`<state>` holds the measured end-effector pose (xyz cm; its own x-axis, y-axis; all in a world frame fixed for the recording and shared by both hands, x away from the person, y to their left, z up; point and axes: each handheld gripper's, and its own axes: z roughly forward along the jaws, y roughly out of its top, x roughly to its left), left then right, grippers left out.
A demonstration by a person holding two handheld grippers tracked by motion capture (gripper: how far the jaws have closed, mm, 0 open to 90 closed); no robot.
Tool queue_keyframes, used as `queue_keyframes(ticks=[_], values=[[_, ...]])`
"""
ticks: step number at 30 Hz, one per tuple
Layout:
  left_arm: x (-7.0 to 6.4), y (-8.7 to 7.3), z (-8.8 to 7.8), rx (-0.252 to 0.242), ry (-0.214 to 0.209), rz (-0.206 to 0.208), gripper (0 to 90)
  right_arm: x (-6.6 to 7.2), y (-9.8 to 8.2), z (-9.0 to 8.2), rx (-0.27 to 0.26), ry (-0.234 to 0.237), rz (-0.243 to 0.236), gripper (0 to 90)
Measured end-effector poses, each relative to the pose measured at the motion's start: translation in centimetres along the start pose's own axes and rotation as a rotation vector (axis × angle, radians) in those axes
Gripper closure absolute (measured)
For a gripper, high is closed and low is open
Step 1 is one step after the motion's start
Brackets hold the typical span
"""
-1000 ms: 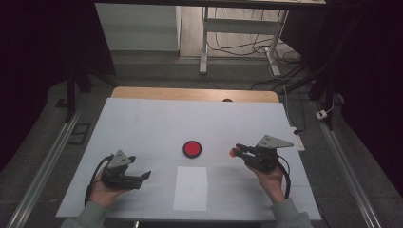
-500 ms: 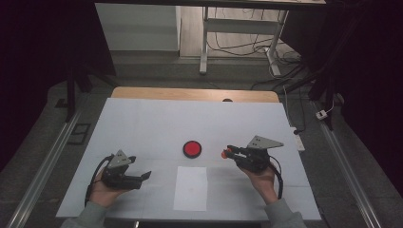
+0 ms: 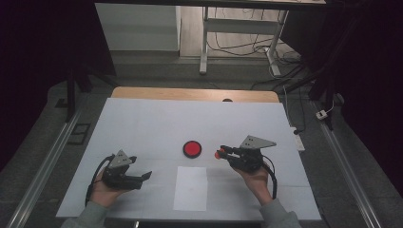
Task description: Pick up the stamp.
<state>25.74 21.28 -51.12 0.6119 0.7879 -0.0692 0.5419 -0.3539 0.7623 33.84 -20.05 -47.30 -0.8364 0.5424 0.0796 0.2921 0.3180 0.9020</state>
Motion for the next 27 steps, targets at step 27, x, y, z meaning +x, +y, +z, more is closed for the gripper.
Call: queue_keyframes(ticks=[27], values=[[-0.2,0.1,0.1,0.000,-0.002,-0.002,17.1,2.2,0.7,2.5,0.005,0.075,-0.026,72.8]])
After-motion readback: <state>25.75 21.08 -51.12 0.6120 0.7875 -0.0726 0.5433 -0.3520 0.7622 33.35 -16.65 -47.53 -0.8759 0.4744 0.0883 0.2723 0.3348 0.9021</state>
